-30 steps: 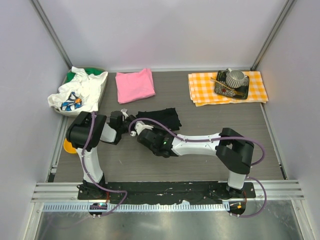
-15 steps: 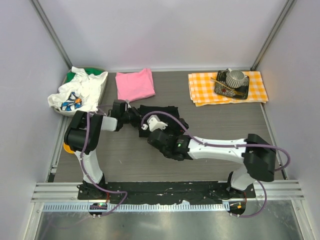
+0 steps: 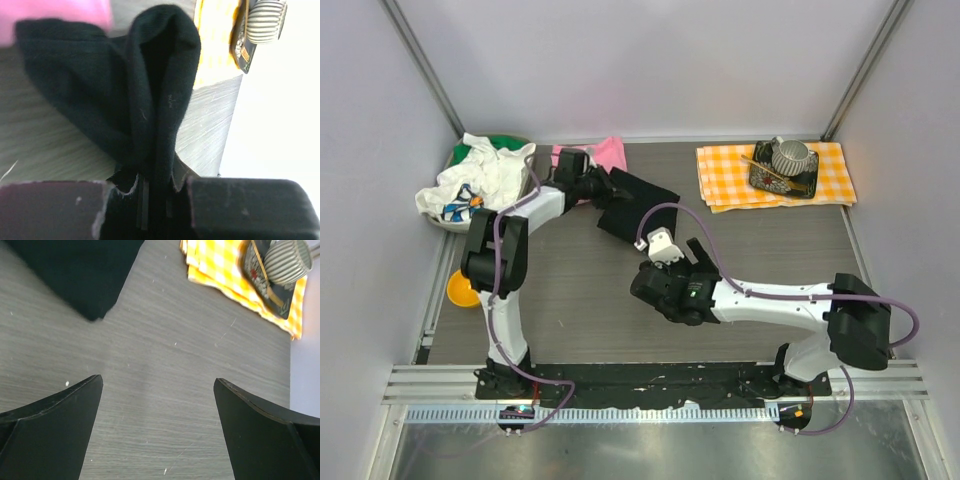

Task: Fold and stack the t-shirts

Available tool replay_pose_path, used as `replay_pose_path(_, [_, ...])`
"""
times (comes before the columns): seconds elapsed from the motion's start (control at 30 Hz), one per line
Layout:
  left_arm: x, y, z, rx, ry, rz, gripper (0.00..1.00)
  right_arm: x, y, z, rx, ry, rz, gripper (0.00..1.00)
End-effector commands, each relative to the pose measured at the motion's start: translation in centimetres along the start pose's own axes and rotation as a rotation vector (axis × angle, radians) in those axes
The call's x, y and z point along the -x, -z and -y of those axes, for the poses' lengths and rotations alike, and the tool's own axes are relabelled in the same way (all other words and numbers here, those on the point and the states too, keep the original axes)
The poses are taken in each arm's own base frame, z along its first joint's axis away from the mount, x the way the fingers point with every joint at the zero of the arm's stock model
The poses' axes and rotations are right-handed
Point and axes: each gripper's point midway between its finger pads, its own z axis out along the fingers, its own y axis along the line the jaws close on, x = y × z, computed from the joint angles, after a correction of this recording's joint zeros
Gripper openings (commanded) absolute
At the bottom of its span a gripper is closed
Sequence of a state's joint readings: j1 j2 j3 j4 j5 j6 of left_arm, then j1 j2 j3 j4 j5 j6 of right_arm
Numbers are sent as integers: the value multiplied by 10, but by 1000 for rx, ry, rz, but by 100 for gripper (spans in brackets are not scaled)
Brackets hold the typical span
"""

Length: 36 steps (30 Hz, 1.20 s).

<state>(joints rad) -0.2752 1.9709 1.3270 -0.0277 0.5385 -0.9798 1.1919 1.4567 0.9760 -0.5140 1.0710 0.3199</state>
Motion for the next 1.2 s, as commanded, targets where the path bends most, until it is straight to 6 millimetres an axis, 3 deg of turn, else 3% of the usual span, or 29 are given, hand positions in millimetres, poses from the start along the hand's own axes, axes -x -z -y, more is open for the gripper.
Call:
replay_pose_path(0.0, [13, -14, 38, 6, -117, -15, 0, -18, -2, -12, 13, -97, -26, 100])
replay_pose_path(0.17, [40, -41, 64, -7, -176, 1, 0, -29, -4, -20, 40, -112, -42, 100])
replay_pose_path(0.43, [77, -43, 87, -53, -183, 45, 0, -39, 0, -21, 90, -157, -45, 100])
replay_pose_path(0.63, [108, -21, 108, -159, -143, 89, 0, -45, -2, -25, 102, -143, -52, 100])
replay_pose_path(0.87, [134, 2, 118, -216, -142, 117, 0, -49, -6, -33, 101, -121, -64, 100])
replay_pose_path(1.17, [170, 34, 109, -215, -147, 174, 0, -50, -7, -37, 114, -117, -71, 100])
